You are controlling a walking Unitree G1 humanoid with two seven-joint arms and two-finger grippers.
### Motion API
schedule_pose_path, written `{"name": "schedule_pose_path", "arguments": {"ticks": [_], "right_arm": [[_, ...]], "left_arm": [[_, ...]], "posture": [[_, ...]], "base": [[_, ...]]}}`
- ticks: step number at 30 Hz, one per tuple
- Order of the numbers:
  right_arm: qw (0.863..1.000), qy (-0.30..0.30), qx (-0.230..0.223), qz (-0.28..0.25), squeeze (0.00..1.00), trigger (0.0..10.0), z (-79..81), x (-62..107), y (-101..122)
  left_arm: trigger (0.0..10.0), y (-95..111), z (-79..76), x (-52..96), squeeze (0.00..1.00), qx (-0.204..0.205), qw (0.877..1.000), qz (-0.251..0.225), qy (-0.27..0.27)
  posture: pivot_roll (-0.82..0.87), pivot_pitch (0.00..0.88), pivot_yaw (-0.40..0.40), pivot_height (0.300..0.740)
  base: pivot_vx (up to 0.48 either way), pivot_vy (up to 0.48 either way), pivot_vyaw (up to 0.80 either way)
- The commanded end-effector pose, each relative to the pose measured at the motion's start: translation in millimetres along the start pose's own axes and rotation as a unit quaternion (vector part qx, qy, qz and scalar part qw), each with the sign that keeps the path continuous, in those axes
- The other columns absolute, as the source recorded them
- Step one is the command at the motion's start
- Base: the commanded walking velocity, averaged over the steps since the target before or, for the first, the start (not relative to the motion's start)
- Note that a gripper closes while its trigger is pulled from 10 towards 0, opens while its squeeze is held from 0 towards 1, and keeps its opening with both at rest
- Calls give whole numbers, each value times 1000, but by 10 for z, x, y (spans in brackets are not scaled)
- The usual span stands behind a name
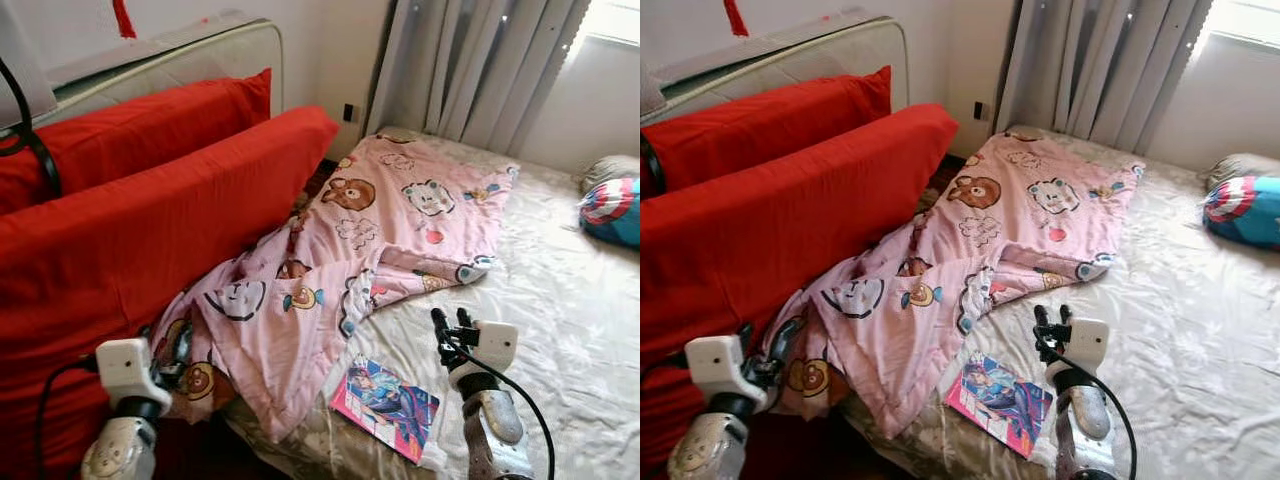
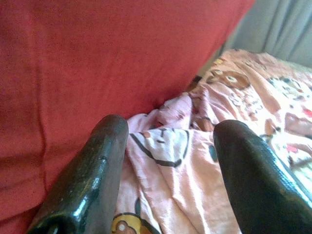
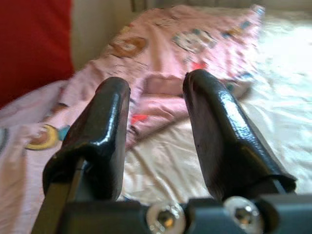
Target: Clean up the room
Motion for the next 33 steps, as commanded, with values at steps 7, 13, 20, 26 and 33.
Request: {"name": "schedule_pose_path", "arguments": {"ticks": [7,13,20,26,33], "right_arm": [[996,-90,11,-18,0,10000,-317,122,39],[996,-90,14,-22,0,10000,-267,83,78],[995,-94,15,-23,0,10000,-228,51,106],[997,-72,18,-13,0,10000,-65,45,60],[997,-72,31,-14,0,10000,-75,136,46]], "left_arm": [[10000,52,-121,-183,0,-5,999,7,-33],[10000,119,-166,-268,0,0,999,-3,-34],[10000,188,-203,-300,0,3,999,-8,-41],[10000,261,-195,-379,0,2,999,-17,-43],[10000,199,-298,-344,0,9,999,-7,-52]], "posture": [[48,0,-12,740],[61,0,-25,740],[55,0,6,740],[64,0,-1,740],[35,0,4,740]], "base": [[0,0,0],[0,0,0],[0,0,0],[0,0,0],[0,0,0]]}}
Point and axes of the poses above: a point about 5 cm out from each wrist's last joint towards the gripper, its own x axis pointing back from the gripper into the wrist, its own y axis along the axis of the wrist's last joint, z = x × y, the point moved 3 cm from there along -x, pointing out of the wrist towards the gripper, and after that the axes turned 5 degrees about x, right-handed, at the moved point
